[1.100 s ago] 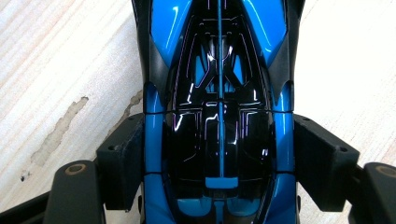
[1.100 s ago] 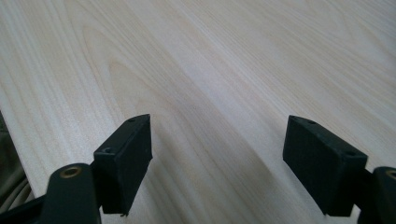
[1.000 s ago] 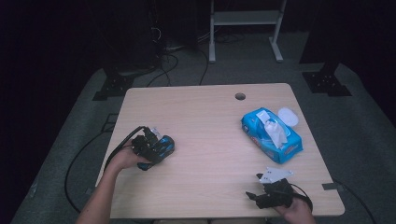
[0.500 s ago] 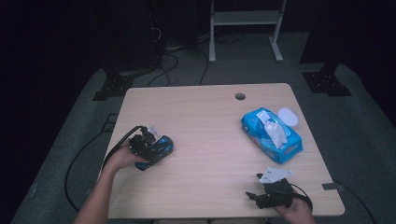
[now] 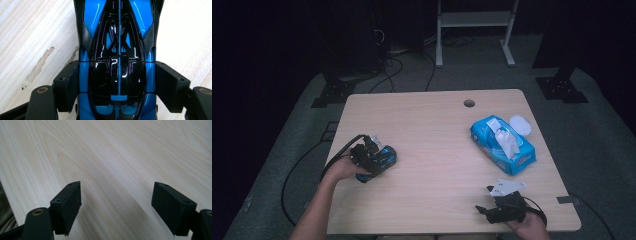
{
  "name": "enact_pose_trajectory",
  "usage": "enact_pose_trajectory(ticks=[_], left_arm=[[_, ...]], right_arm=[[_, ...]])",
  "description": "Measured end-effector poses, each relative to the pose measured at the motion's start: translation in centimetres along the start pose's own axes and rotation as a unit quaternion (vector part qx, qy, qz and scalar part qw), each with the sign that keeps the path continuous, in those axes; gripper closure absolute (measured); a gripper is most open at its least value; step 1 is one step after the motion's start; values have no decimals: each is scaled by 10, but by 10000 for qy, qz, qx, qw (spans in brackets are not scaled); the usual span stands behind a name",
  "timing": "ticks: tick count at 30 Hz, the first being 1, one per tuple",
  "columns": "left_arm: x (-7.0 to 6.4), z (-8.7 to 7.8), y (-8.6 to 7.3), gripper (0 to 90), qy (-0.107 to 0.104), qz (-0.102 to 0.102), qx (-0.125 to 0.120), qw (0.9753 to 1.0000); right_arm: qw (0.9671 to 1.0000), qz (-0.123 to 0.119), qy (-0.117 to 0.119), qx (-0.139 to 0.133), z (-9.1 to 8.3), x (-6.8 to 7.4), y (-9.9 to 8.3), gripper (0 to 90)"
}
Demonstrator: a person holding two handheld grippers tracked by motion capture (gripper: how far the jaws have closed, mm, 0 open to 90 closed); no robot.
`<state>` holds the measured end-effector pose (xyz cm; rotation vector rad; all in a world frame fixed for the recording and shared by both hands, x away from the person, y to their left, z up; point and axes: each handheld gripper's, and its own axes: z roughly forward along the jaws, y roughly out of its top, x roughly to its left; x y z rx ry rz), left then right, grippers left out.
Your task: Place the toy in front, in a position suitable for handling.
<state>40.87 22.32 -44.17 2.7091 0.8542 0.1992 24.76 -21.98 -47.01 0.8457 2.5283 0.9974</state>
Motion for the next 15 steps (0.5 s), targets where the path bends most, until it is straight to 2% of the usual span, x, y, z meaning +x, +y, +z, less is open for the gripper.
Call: enact_pose_trajectory(ticks=[4,7,8,9,10,11,15], left_arm=[[1,1,1,269,-54,18,95,9999],[1,1,2,252,-69,222,192,9995],[1,1,2,244,-69,222,192,9995],[0,1,3,244,-46,314,272,9991],[-2,2,4,225,19,542,434,9976],[-3,2,5,221,39,607,459,9971],[-2,5,8,225,-8,584,556,9967]], right_arm=[[10000,-15,9,-16,0,0,0,229],[10000,-17,14,-9,0,0,0,229],[10000,-17,14,-9,0,0,0,229],[10000,-15,14,-9,0,0,0,229],[10000,-15,15,-8,0,0,0,229],[10000,-25,15,-11,0,0,0,229],[9999,-78,23,-82,-1,1,1,229]])
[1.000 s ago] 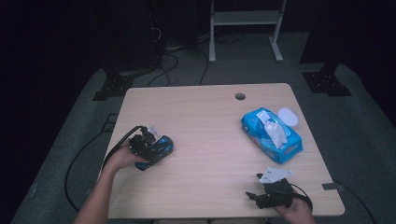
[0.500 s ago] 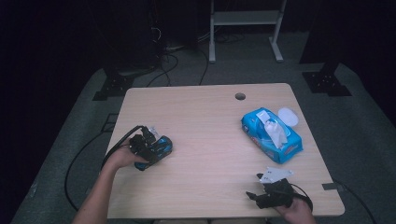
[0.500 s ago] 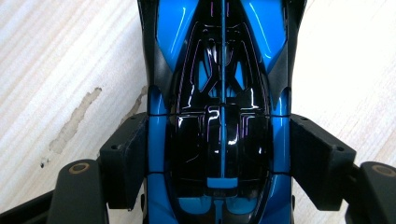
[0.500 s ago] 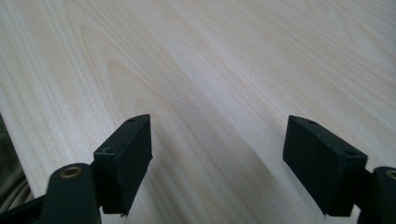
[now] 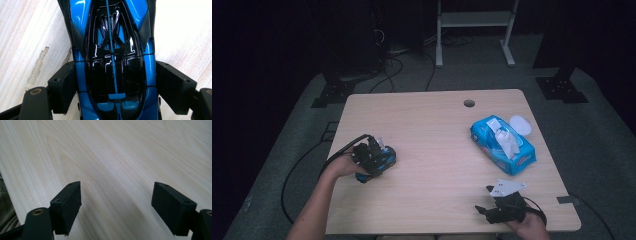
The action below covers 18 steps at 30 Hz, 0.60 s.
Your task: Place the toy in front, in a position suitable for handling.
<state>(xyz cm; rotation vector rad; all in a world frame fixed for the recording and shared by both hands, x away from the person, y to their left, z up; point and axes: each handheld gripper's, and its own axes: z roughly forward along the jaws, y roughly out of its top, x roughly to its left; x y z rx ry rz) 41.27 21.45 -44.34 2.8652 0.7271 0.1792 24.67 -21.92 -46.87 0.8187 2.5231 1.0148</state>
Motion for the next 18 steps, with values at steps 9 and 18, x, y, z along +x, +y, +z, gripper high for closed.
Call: enact_pose_trajectory(ticks=[9,18], left_arm=[[5,0,-1,257,-169,-262,-136,9994],[10,-1,-10,260,-1,-423,-350,9985]], right_arm=[[10000,-2,10,2,0,0,0,229],[10000,23,2,5,1,-1,-1,229]])
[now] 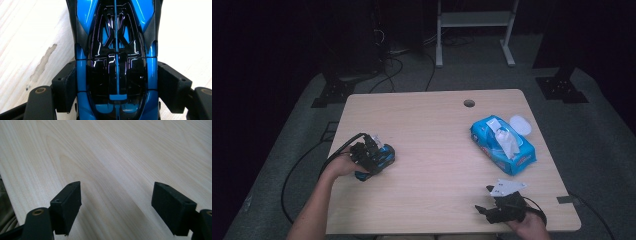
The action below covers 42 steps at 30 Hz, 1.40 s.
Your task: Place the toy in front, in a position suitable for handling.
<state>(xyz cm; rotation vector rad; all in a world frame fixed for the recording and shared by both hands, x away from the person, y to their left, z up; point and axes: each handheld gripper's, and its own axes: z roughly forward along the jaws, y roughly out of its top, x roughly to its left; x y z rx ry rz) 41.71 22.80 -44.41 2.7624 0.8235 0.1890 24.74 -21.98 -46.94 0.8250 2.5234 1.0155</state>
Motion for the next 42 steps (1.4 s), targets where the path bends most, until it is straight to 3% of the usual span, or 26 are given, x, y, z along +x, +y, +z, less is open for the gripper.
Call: enact_pose_trajectory(ticks=[7,13,18,24,31,42], left_arm=[[2,-7,-3,261,55,-53,-49,10000],[-9,-23,10,260,65,67,-342,9994],[-30,-30,37,260,42,450,-535,9975],[-64,-27,74,260,-264,937,-876,9914],[-98,-11,108,260,-503,1337,-840,9862],[-130,17,134,260,-773,1656,-562,9815]], right_arm=[[10000,17,-10,7,0,0,0,229],[10000,50,-46,-26,-1,-1,0,229],[9999,101,-93,-85,-3,-3,0,228],[9997,159,-135,-112,-5,-6,-1,229],[9996,188,-179,-134,-7,-6,-1,229],[9995,192,-171,-155,-8,-6,-2,229]])
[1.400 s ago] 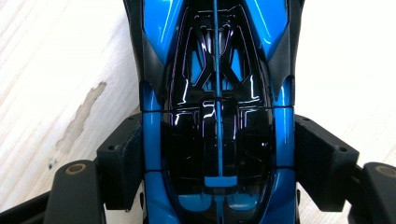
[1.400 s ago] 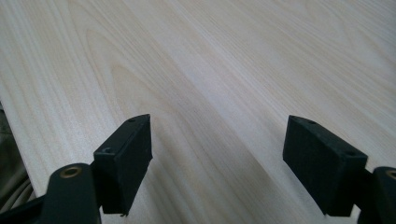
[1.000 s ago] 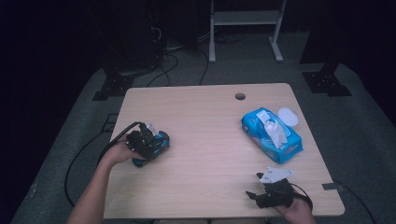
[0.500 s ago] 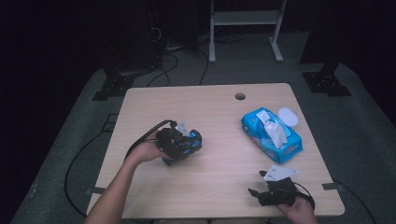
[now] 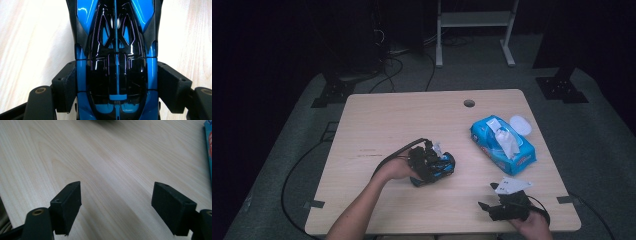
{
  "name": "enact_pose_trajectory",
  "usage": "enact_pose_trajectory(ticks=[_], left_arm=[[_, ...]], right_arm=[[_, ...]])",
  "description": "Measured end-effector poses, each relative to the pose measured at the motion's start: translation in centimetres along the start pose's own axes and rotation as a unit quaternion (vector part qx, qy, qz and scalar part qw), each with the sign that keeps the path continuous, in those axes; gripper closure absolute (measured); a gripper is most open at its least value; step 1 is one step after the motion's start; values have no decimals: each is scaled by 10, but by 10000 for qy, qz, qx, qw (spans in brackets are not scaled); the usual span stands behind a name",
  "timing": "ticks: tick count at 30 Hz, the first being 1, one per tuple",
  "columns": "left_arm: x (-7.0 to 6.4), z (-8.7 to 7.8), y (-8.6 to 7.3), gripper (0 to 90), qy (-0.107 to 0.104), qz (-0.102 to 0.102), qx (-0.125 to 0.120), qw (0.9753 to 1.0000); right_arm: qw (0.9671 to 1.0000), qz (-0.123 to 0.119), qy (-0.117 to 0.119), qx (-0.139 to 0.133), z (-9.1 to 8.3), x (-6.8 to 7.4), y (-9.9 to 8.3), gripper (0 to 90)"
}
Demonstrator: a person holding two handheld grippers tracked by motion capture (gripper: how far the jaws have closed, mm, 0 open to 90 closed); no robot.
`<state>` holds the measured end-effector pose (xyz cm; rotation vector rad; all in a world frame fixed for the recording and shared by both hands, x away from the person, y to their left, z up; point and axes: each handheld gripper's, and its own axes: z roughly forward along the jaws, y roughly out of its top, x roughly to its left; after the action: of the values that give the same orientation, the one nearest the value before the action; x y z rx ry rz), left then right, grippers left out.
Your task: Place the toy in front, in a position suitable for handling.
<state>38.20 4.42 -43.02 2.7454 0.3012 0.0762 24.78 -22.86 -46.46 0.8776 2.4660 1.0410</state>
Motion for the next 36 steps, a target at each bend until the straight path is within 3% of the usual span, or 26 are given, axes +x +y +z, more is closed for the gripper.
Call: enact_pose_trajectory(ticks=[11,26,30,36], left_arm=[[-7,21,8,260,-124,-3,178,9998],[-9,23,9,256,-74,-17,209,9998],[-8,18,8,219,-46,-74,5,10000],[-6,9,0,178,-15,-218,-354,9991]], right_arm=[[10000,-30,-2,-48,-1,1,1,229],[10000,-38,-5,-46,-1,1,1,229],[10000,-46,-23,-58,-1,0,1,229],[9994,211,-63,-253,-3,-4,1,228]])
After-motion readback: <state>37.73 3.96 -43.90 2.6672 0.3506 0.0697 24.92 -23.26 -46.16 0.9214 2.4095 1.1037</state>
